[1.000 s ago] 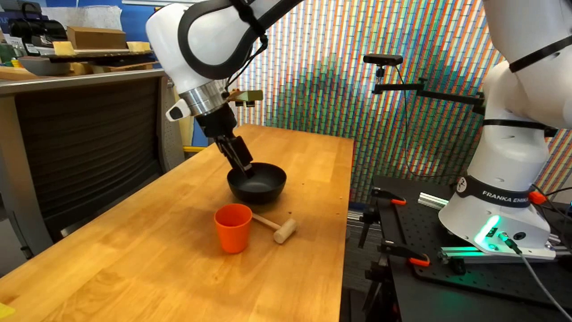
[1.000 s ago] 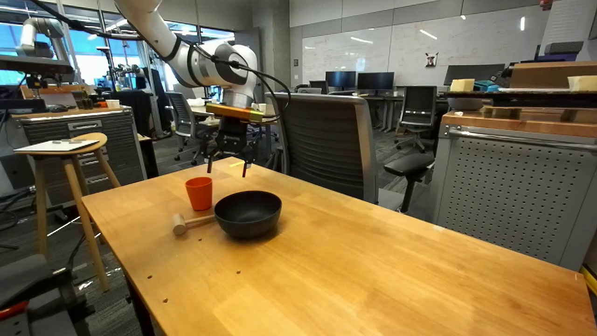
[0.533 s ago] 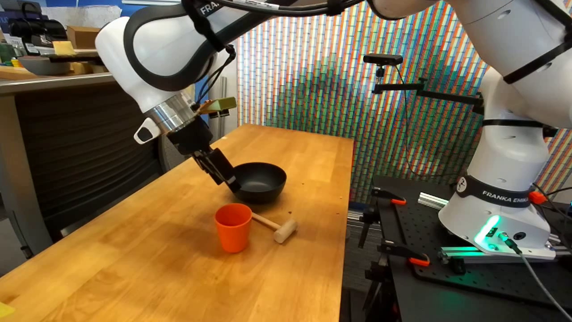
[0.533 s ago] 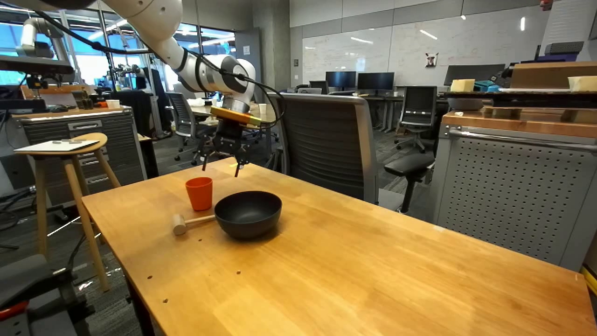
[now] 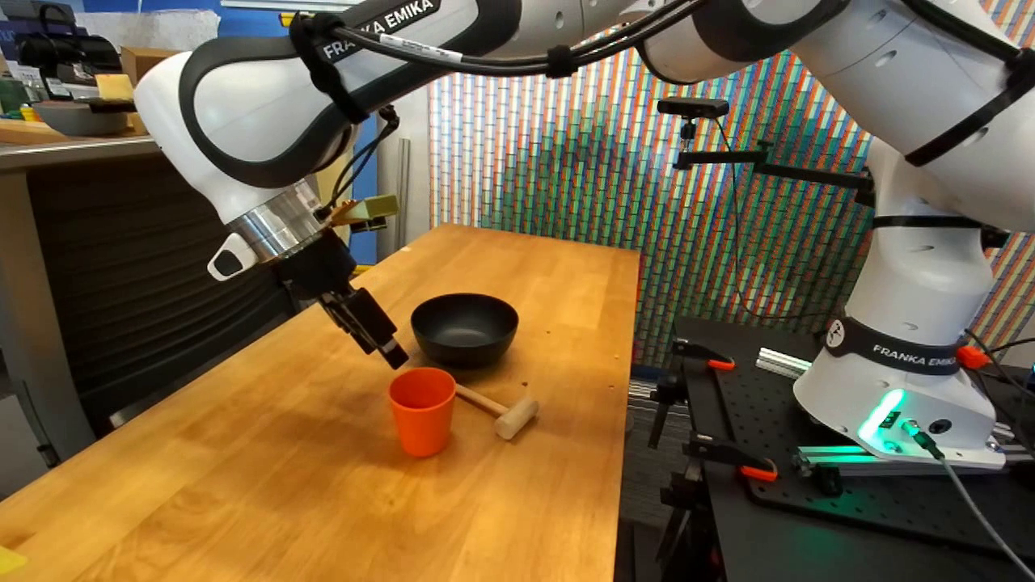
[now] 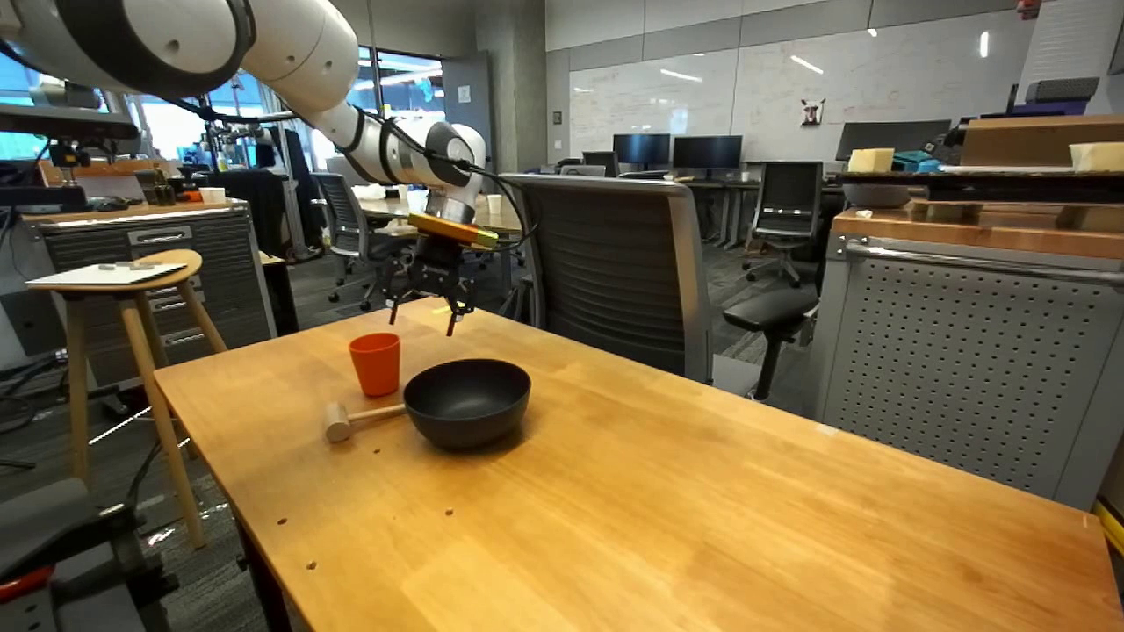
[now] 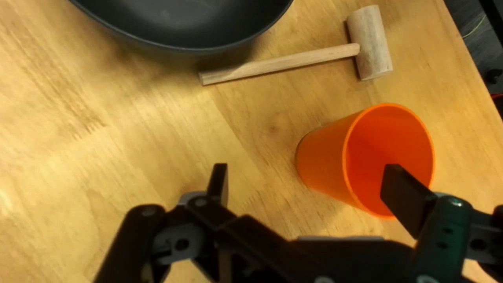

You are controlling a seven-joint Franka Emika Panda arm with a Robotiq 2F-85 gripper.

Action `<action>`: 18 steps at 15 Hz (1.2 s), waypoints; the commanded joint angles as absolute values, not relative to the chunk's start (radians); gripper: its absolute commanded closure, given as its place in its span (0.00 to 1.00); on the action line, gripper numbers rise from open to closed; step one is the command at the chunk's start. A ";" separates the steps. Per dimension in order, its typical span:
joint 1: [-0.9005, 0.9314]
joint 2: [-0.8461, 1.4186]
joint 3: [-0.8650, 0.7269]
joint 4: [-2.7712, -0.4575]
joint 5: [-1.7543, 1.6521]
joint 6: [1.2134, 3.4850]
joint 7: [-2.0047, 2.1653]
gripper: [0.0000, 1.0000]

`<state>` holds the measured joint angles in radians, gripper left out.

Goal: Put the cup in the bowl

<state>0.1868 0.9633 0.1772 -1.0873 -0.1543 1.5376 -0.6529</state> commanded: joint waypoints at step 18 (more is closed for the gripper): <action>0.183 1.068 0.180 -0.973 -0.152 1.446 -0.711 0.89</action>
<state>0.1848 1.0494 0.1766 -1.0255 -0.1543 1.4950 -0.6769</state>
